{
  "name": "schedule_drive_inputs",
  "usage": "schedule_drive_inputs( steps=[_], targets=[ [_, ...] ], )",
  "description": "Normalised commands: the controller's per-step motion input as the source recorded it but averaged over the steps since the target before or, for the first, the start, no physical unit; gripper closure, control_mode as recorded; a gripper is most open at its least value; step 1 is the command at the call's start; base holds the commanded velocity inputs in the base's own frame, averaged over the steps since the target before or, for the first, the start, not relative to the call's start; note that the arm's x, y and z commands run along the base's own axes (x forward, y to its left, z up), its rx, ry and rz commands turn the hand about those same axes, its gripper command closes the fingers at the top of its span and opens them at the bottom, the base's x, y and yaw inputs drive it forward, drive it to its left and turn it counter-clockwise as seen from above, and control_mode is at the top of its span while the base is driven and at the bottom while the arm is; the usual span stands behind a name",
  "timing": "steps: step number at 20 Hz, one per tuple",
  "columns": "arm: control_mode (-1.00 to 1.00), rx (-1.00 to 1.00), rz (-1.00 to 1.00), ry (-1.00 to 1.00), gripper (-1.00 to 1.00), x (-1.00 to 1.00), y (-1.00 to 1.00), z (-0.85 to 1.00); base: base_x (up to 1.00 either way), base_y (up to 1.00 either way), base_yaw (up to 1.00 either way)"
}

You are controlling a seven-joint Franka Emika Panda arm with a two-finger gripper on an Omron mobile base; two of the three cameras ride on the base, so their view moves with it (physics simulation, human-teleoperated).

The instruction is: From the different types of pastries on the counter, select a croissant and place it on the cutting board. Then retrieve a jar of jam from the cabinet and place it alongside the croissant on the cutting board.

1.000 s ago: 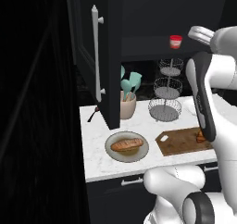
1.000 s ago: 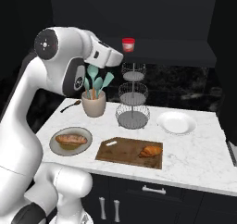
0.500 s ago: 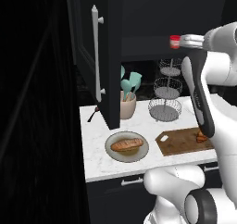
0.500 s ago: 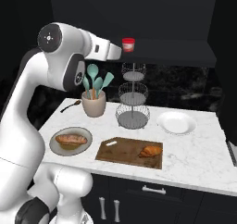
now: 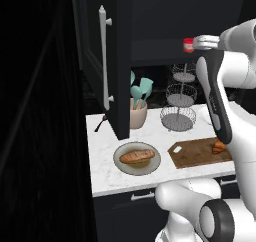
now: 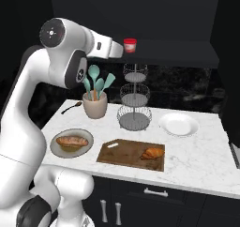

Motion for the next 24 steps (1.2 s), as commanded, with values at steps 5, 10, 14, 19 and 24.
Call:
schedule_drive_inputs(
  steps=[5,10,14,19,24],
  targets=[
    [-1.0,0.0,0.0,0.0,-1.0,0.16,-0.08,0.0,0.0,0.0,0.0],
    [-1.0,0.0,0.0,0.0,-1.0,0.21,-0.02,0.0,0.0,0.0,0.0],
    [-1.0,0.0,0.0,0.0,-1.0,0.11,-0.03,-0.03,0.0,0.0,0.0],
    [-1.0,0.0,0.0,-0.04,-1.0,0.22,0.0,-0.01,0.0,0.0,0.0],
    [-1.0,0.0,0.0,0.0,-1.0,0.34,0.0,0.2,0.0,0.0,0.0]
  ],
)
